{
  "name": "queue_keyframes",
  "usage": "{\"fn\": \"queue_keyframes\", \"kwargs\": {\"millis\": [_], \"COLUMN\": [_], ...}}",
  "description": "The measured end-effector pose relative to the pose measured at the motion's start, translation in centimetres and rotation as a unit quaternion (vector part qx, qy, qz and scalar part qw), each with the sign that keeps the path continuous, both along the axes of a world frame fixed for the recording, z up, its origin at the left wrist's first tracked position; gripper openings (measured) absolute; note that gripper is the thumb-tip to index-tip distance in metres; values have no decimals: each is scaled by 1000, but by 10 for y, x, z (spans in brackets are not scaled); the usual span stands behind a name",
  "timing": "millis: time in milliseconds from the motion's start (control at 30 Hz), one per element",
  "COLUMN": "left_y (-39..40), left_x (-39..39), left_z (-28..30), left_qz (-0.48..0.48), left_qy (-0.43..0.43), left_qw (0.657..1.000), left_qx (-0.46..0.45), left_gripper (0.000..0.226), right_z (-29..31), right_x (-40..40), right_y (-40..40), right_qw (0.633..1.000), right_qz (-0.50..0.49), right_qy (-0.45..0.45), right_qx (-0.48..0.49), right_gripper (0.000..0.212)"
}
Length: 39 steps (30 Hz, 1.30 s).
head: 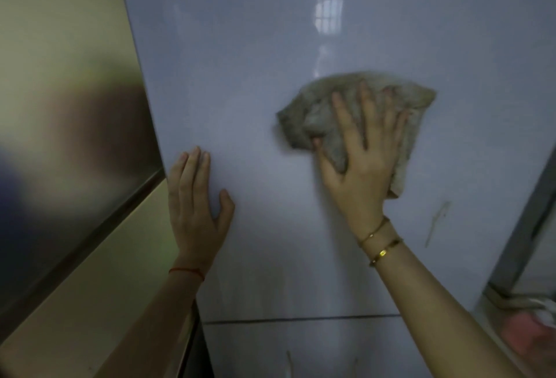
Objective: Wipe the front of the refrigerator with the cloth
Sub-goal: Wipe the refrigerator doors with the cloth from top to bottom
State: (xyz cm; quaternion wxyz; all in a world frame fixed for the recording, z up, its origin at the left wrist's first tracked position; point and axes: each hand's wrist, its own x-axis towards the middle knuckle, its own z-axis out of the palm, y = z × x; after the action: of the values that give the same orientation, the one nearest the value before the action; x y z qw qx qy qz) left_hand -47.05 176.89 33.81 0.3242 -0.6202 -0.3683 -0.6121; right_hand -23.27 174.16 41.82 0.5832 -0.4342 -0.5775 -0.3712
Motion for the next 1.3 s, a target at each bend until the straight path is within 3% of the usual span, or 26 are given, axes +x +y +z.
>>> {"fn": "queue_keyframes", "kwargs": {"millis": [133, 233, 300, 433, 500, 733, 800, 933, 1000, 1100, 1200, 1300], "left_y": [-6, -12, -14, -18, -18, -6, -5, -4, -6, -8, -13, -31], "left_x": [18, 51, 77, 128, 148, 159, 160, 160, 160, 158, 151, 134], "left_z": [-3, -6, -11, -27, -33, -43, -44, -43, -43, -41, -44, -70], "left_qz": [-1, -24, -45, -73, -62, 16, 22, 31, 31, 21, -7, -39], "left_qy": [24, 66, 73, 90, 85, 69, 67, 63, 65, 69, 84, 107], "left_qw": [1000, 997, 996, 993, 994, 997, 998, 998, 997, 997, 996, 989], "left_qx": [-13, -13, -16, -33, -41, -2, 4, 6, 5, -10, -36, -90], "left_gripper": [50, 51, 53, 59, 59, 60, 63, 63, 61, 57, 58, 60], "right_z": [-73, -118, -126, -90, -80, -180, -161, -89, -85, -137, -196, -206], "right_x": [12, 52, 90, 165, 184, 187, 192, 183, 174, 158, 150, 147], "right_y": [-10, -22, -29, -25, -21, -42, -36, -12, -11, -26, -44, -55], "right_qw": [989, 980, 982, 998, 999, 968, 970, 995, 997, 986, 944, 933], "right_qz": [-1, -15, -28, -32, -31, -28, -16, 2, -1, 16, 76, 77], "right_qy": [-142, -182, -163, -12, 11, -217, -216, -101, -76, -154, -287, -309], "right_qx": [-42, -80, -92, -51, -39, -122, -107, -13, 5, -64, -142, -166], "right_gripper": [52, 48, 52, 52, 54, 50, 50, 51, 52, 39, 34, 33]}}
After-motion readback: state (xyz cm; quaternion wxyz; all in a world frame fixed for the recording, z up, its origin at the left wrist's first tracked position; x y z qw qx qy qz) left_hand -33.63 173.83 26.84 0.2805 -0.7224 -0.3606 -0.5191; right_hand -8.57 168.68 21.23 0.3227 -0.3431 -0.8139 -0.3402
